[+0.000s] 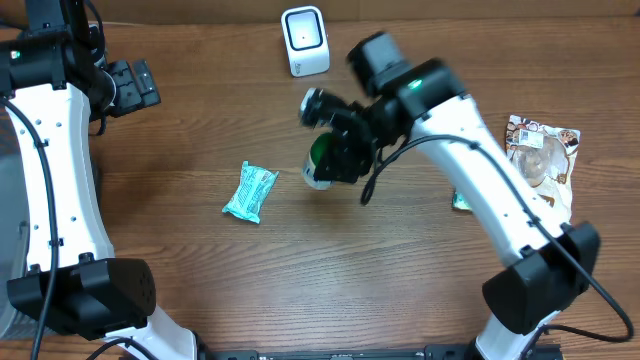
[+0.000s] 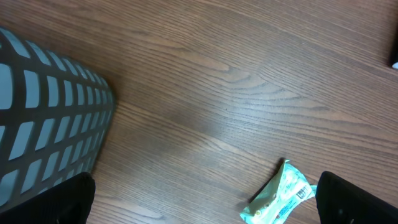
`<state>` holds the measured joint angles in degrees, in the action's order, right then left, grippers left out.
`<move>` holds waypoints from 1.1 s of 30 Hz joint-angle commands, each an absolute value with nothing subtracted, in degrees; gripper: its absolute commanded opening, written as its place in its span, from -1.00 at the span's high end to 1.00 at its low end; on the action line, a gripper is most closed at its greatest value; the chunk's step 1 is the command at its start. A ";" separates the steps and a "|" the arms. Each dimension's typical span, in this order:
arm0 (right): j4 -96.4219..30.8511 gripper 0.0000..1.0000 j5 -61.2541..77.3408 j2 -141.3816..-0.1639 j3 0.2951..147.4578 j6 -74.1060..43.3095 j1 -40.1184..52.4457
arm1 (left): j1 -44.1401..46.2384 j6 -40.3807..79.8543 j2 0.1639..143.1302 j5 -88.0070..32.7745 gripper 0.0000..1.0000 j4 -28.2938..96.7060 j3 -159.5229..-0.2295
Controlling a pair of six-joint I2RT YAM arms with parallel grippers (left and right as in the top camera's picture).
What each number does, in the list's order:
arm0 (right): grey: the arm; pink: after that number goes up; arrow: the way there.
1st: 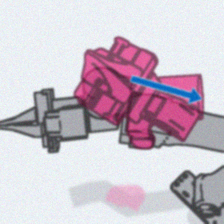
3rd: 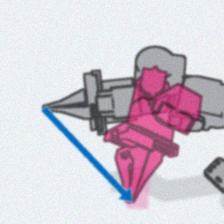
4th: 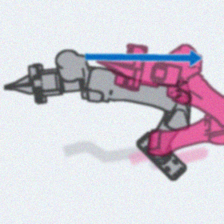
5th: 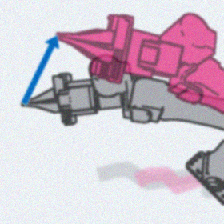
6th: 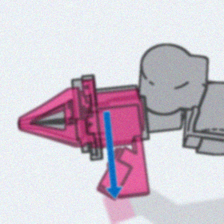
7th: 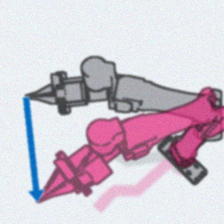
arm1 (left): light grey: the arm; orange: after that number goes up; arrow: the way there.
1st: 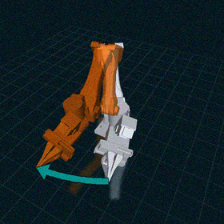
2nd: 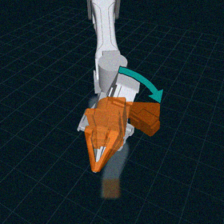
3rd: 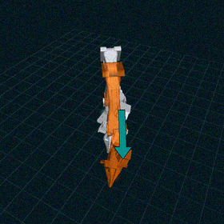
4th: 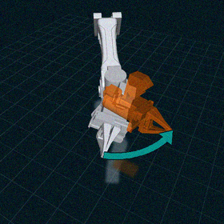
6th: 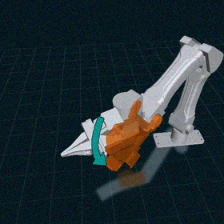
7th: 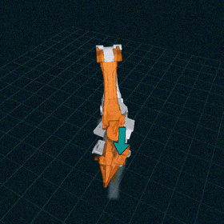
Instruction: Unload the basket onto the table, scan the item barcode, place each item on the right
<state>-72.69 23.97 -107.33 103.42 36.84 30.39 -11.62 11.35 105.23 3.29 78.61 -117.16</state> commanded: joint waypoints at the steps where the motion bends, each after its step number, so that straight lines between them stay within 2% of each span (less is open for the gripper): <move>1: -68.51 -0.22 12.75 -106.65 97.19 34.46 32.27 | -11.60 10.07 103.81 3.57 -0.99 78.65 -117.95; 6: -58.13 -0.14 12.40 -106.65 87.44 34.48 33.04 | -11.60 10.07 103.81 3.57 -0.99 78.65 -117.95; 12: -45.69 -0.15 10.26 -106.65 77.36 34.48 32.95 | -11.60 10.07 103.81 3.57 -0.99 78.65 -117.95; 18: -43.66 -0.18 8.99 -106.65 75.05 34.44 32.88 | -11.60 10.07 103.81 3.57 -0.99 78.65 -117.95; 20: -43.66 -0.48 8.99 -106.65 75.05 33.54 32.88 | -11.60 10.07 103.81 3.57 -1.00 78.65 -117.95; 22: -43.59 -0.70 8.97 -106.65 75.07 31.31 32.88 | -11.60 10.07 103.81 3.57 -0.99 78.65 -117.95; 23: -43.57 -0.93 8.97 -106.65 75.07 30.20 32.88 | -11.60 10.07 103.81 3.57 -0.99 78.65 -117.95; 24: -43.57 -1.00 8.95 -106.65 75.16 28.47 32.88 | -11.60 10.07 103.81 3.57 -0.99 78.65 -117.95; 30: -48.56 -1.00 9.02 -106.63 80.05 15.29 32.62 | -11.60 10.07 103.81 3.57 -0.99 78.65 -117.95; 33: -53.78 -1.00 9.06 -106.63 85.71 4.73 32.18 | -11.60 10.07 103.81 3.57 -0.99 78.65 -117.95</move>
<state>-51.99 8.95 -107.44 79.15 18.28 32.93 -11.62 11.35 105.23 3.27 78.63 -117.16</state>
